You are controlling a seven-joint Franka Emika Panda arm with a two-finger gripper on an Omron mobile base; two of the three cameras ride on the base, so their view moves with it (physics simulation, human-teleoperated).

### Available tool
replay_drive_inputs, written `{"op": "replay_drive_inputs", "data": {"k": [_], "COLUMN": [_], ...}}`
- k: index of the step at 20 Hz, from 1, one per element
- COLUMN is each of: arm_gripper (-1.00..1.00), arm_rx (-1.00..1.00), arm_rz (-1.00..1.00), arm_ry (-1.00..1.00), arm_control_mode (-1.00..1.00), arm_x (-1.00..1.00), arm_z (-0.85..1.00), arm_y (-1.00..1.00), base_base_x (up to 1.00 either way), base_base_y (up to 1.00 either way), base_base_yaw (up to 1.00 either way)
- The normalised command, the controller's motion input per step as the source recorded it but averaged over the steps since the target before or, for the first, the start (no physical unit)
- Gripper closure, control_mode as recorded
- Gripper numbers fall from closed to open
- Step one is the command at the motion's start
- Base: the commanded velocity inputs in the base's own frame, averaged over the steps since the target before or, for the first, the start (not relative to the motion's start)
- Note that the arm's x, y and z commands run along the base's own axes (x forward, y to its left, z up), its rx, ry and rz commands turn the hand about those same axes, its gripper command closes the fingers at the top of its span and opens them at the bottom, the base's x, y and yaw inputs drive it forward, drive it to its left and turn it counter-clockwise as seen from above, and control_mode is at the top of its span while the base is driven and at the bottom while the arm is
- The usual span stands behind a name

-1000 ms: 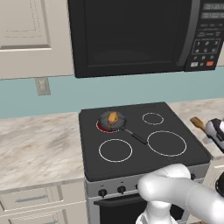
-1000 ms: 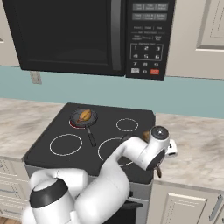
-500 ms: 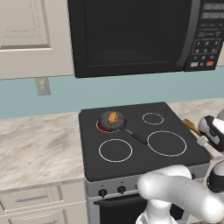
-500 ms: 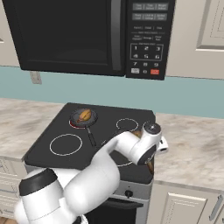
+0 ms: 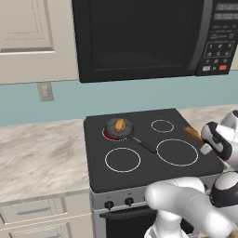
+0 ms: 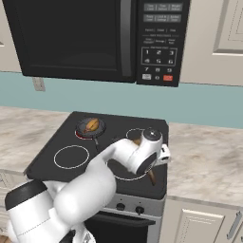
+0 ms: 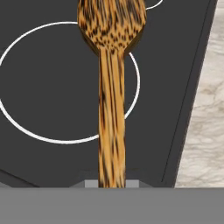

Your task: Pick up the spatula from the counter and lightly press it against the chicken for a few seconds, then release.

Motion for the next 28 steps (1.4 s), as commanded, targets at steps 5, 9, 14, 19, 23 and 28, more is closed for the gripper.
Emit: {"op": "replay_drive_inputs", "data": {"k": [5, 9, 14, 19, 23, 28], "arm_gripper": [1.00, 1.00, 1.00, 1.00, 1.00, 1.00], "arm_rx": [0.00, 0.05, 0.07, 0.01, 0.00, 0.00], "arm_rz": [0.00, 0.00, 0.00, 0.00, 0.00, 0.00], "arm_ry": [0.00, 0.00, 0.00, 0.00, 0.00, -0.01], "arm_control_mode": [-1.00, -1.00, -1.00, -1.00, -1.00, -1.00], "arm_x": [0.10, 0.13, 0.09, 0.20, 0.22, 0.14], "arm_z": [0.00, 0.00, 0.00, 0.00, 0.00, 0.00], "arm_y": [0.46, 0.36, 0.34, 0.35, 0.33, 0.26], "base_base_x": [0.00, 0.00, 0.00, 0.00, 0.00, 0.00], "base_base_y": [0.00, 0.00, 0.00, 0.00, 0.00, 0.00], "base_base_yaw": [0.00, 0.00, 0.00, 0.00, 0.00, 0.00]}}
